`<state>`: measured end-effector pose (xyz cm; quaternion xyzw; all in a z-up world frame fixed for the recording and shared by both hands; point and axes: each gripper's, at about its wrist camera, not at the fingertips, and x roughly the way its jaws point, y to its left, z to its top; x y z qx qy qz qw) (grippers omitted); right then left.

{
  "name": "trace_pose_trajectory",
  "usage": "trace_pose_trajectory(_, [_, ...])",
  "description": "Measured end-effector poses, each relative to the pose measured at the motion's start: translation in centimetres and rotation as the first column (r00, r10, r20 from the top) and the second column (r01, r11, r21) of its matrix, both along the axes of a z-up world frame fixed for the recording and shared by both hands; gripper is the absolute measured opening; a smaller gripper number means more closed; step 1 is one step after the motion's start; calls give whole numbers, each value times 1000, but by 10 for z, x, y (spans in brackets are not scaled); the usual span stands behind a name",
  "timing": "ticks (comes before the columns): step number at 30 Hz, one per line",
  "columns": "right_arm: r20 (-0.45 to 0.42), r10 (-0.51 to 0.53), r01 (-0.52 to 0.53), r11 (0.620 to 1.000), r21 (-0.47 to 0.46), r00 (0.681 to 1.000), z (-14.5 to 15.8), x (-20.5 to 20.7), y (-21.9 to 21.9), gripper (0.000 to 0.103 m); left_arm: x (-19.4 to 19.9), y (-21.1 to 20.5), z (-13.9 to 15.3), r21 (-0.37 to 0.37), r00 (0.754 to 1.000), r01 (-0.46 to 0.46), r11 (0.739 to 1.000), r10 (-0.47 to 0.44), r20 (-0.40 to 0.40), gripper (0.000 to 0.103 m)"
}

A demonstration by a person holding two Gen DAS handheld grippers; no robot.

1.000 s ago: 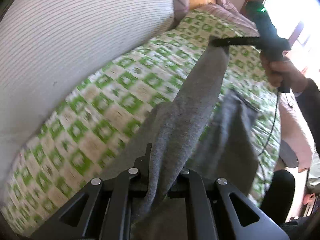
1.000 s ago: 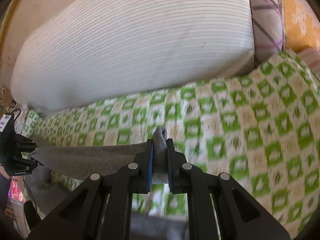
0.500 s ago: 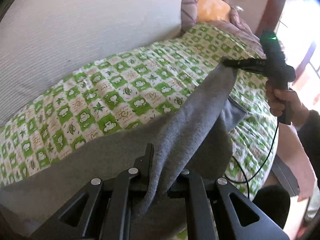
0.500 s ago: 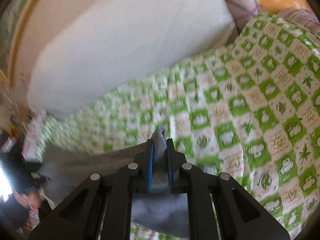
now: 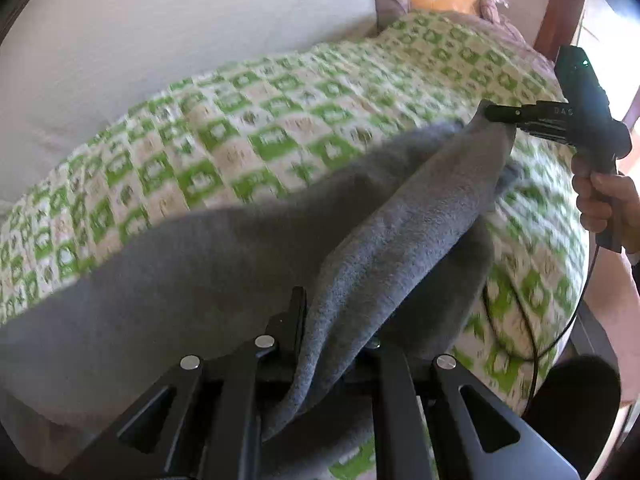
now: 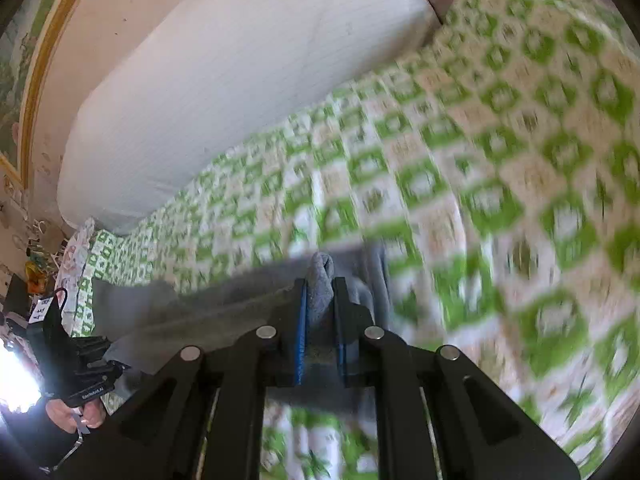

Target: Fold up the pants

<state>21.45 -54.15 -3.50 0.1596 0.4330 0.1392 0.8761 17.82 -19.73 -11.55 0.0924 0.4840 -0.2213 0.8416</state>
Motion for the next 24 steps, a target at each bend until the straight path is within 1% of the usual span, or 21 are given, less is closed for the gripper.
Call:
trace_pose_trajectory(4, [136, 20, -25, 999, 34, 990, 53, 27, 14, 13, 12, 15, 31, -32, 994, -66, 997, 68, 82, 10])
trace_pose_trajectory(6, [245, 38, -58, 995, 75, 969, 81, 36, 24, 13, 16, 23, 44, -50, 986, -108, 993, 113, 120, 10])
trace_pose_trajectory(8, [301, 51, -79, 993, 82, 952, 89, 37, 32, 13, 19, 25, 47, -52, 982, -127, 991, 133, 135, 10])
trace_pose_trajectory(9, [297, 50, -75, 994, 74, 953, 85, 37, 34, 13, 17, 24, 42, -44, 983, -126, 991, 131, 129, 10])
trace_pose_trajectory(10, [268, 49, -71, 995, 72, 962, 75, 37, 35, 13, 15, 20, 32, -26, 987, -118, 993, 120, 110, 10])
trace_pose_trajectory(12, [194, 50, -65, 996, 68, 980, 46, 31, 30, 13, 5, 12, 11, 6, 993, -89, 996, 88, 78, 10])
trace_pose_trajectory(13, [137, 46, -55, 997, 62, 989, 28, 25, 25, 16, 2, 5, 4, 19, 995, -74, 997, 72, 65, 10])
trace_pose_trajectory(14, [91, 39, -45, 997, 70, 995, 15, 19, 19, 16, -3, 1, -2, 33, 996, -61, 998, 58, 61, 10])
trace_pose_trajectory(16, [-13, 14, -13, 993, 117, 1000, -13, 1, -2, 17, -16, -5, -12, 66, 997, -38, 997, 34, 70, 18])
trace_pose_trajectory(18, [-67, -4, 14, 989, 145, 998, -26, -15, -16, 23, -26, -9, -18, 72, 998, -24, 997, 20, 64, 34])
trace_pose_trajectory(19, [-72, -9, 19, 990, 142, 997, -29, -26, -20, 30, -28, -9, -18, 67, 998, -21, 998, 17, 59, 39])
trace_pose_trajectory(20, [-71, -15, 24, 992, 125, 997, -28, -33, -22, 42, -32, -10, -18, 61, 998, -17, 998, 13, 56, 46])
trace_pose_trajectory(21, [-69, -23, 30, 994, 107, 997, -26, -37, -22, 46, -35, -10, -17, 55, 998, -15, 998, 12, 60, 49])
trace_pose_trajectory(22, [-59, -22, 28, 995, 92, 998, -22, -43, -22, 48, -39, -11, -13, 47, 997, -11, 999, 8, 70, 51])
trace_pose_trajectory(24, [-36, -15, 18, 996, 84, 999, -13, -50, -18, 49, -46, -12, -9, 43, 996, -5, 999, 1, 84, 62])
